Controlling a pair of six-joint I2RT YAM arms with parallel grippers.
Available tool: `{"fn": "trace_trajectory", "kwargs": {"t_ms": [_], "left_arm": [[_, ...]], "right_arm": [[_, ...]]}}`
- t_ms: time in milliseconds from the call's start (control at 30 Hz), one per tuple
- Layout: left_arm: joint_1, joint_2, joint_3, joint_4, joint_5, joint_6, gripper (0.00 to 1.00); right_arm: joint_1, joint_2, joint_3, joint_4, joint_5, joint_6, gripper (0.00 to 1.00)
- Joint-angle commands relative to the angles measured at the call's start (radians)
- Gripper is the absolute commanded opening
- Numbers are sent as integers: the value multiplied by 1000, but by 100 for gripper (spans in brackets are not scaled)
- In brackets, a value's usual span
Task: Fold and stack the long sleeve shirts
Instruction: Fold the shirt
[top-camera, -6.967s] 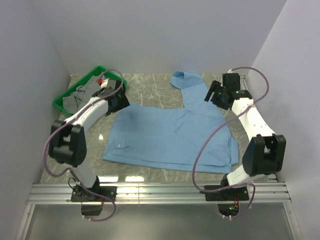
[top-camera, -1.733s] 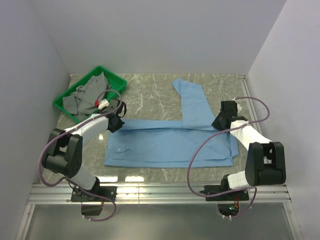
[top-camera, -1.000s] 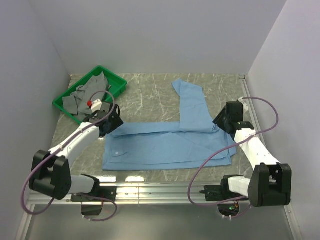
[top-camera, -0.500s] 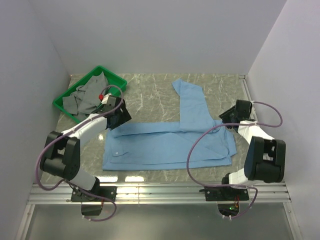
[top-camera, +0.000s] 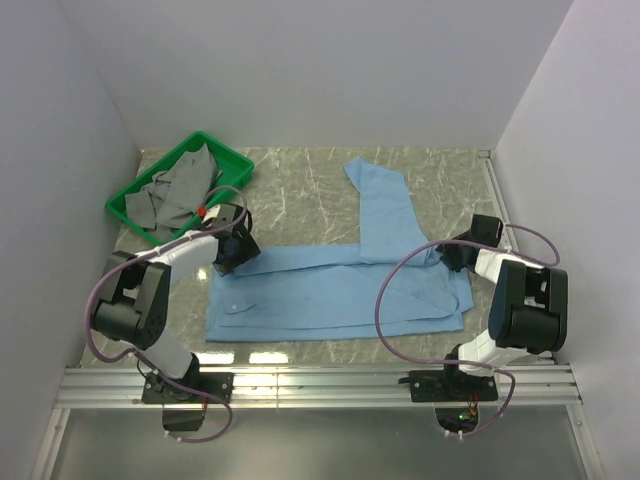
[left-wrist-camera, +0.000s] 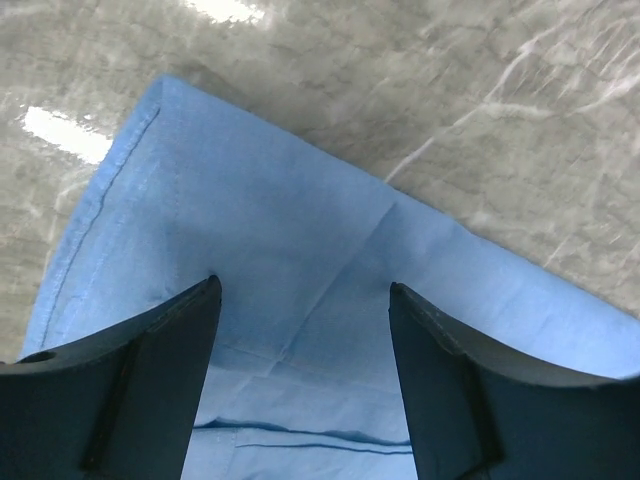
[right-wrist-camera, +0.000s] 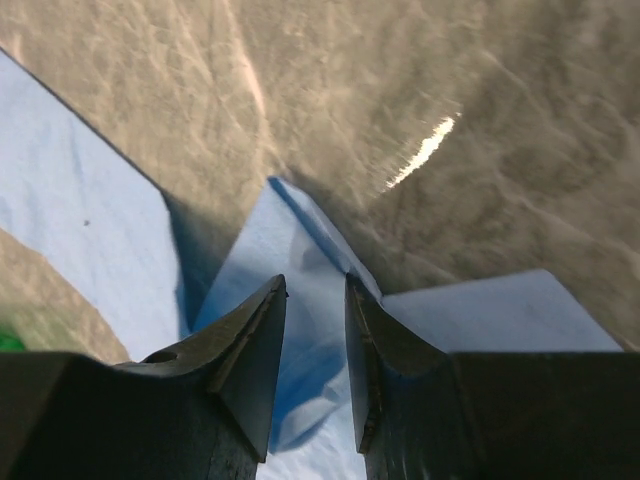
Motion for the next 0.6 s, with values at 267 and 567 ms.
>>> {"fn": "trace_trajectory", "kwargs": {"t_ms": [267, 567], "left_arm": [[6, -217, 30, -85, -103, 154, 98], [7, -294, 33, 4, -175, 335, 99]], "right_arm": [[27, -88, 207, -62, 8, -305, 46], [205, 177, 594, -261, 31, -672, 68]]}}
